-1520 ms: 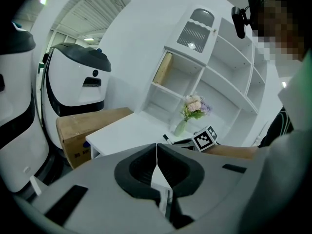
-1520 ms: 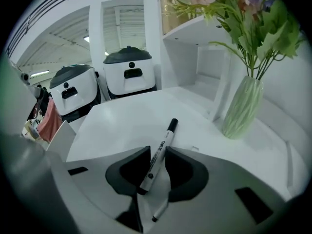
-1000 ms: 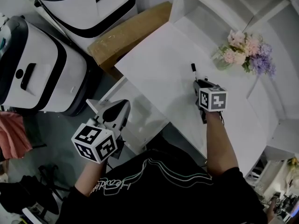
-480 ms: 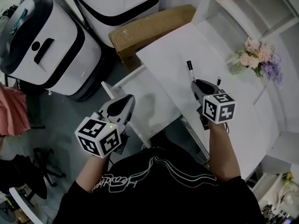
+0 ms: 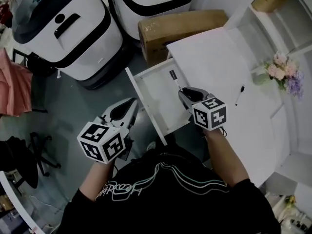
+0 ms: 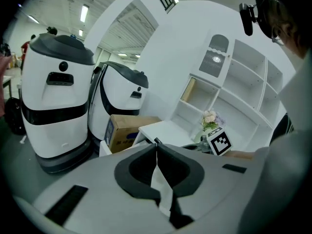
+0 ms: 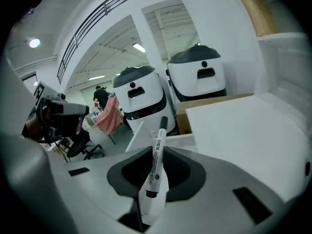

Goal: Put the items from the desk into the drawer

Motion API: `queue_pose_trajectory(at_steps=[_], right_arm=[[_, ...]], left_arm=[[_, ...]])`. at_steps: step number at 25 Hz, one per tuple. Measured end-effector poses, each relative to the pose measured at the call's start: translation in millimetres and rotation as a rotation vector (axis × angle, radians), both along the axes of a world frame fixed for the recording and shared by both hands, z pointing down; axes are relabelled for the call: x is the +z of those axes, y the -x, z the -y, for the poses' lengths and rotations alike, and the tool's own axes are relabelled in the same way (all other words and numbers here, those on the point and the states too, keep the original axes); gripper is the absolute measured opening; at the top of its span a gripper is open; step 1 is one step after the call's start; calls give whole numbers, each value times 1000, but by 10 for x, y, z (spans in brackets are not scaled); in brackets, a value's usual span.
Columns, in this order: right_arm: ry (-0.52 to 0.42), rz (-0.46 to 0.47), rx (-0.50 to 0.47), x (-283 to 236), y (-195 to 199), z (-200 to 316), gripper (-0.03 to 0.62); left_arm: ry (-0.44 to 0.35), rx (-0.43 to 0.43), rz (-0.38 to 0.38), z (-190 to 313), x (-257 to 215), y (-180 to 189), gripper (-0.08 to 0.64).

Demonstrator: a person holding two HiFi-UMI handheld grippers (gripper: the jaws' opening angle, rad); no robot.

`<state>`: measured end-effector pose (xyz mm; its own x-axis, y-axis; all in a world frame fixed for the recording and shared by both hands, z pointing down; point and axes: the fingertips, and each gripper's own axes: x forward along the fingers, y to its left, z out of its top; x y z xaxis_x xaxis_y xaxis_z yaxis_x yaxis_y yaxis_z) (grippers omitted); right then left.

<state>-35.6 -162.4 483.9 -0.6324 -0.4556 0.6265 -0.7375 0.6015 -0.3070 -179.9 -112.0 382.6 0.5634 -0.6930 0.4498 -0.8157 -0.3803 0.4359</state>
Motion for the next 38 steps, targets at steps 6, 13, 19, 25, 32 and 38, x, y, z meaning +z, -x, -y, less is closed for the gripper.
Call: queue_pose_trajectory(at_steps=[6, 13, 19, 25, 32, 38], right_arm=[[113, -71, -120, 737, 438, -88, 83], [178, -158, -189, 1704, 623, -67, 84], [166, -289, -274, 2261, 646, -13, 84], [182, -337, -320, 2494, 659, -2, 87], [185, -249, -272, 2191, 682, 1, 196], [109, -34, -172, 1295, 643, -148, 221]], left_arm=[[39, -80, 21, -128, 138, 365, 21], [107, -168, 58, -226, 366, 662, 21], [144, -219, 78, -199, 525, 779, 21], [167, -235, 78, -142, 644, 811, 21], [154, -195, 63, -9, 627, 701, 21], [117, -96, 37, 154, 513, 378, 21]])
